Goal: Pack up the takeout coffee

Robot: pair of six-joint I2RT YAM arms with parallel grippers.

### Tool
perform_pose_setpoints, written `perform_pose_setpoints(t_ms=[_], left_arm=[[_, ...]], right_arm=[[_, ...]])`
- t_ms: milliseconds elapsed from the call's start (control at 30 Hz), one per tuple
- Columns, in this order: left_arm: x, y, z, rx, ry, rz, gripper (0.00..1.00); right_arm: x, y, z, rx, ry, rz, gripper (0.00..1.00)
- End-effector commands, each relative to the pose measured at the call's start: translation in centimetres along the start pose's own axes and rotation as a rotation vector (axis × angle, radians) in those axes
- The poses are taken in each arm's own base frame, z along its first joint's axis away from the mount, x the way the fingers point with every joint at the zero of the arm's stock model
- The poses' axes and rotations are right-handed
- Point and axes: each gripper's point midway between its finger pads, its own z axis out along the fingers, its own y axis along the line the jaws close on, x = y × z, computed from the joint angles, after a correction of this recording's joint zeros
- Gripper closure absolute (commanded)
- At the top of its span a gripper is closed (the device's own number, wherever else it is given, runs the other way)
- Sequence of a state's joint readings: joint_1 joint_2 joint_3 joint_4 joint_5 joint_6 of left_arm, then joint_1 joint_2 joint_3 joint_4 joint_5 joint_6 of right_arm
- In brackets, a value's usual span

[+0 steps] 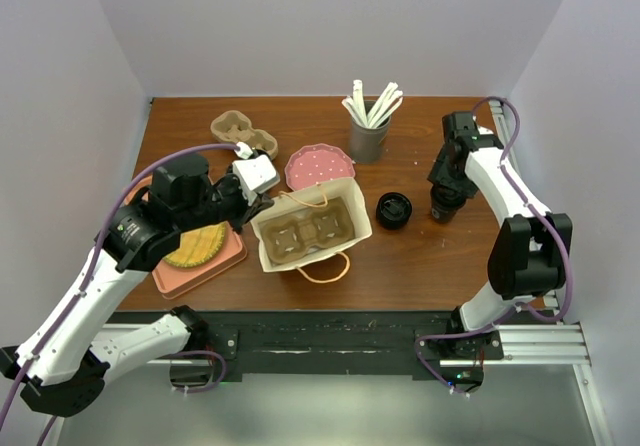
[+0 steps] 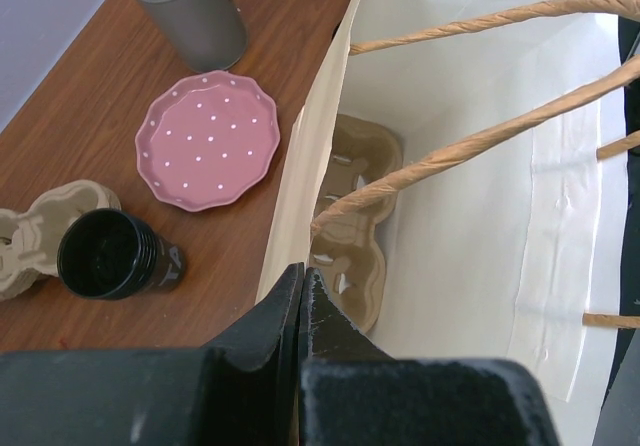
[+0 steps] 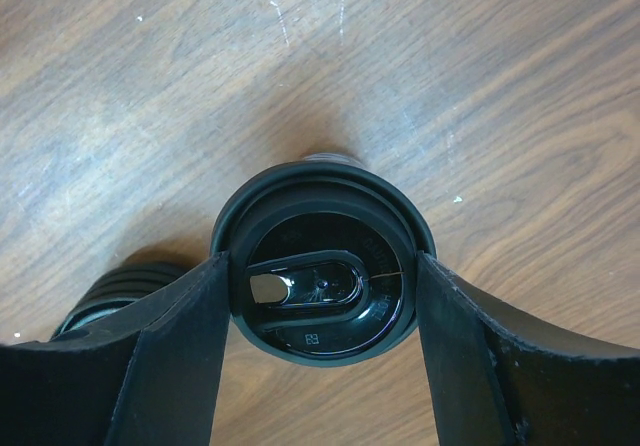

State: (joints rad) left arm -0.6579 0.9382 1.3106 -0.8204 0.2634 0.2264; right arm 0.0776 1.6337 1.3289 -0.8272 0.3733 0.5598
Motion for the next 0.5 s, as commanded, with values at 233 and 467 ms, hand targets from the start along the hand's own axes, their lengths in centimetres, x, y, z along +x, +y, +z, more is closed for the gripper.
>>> perform_pose_setpoints(t_ms=[233, 467], left_arm=[[-1.4, -0.3, 1.4, 0.033, -0.072, -0.005, 1.00], [0.3, 0.0, 2.9, 0.035, 0.006, -0.041, 1.00]], right_arm=[[-4.5, 7.2, -13.4, -0.357, -0.128, -0.192, 0.53], [-4.1, 10.3, -26.6, -0.736, -0.204, -0.332, 0.53]])
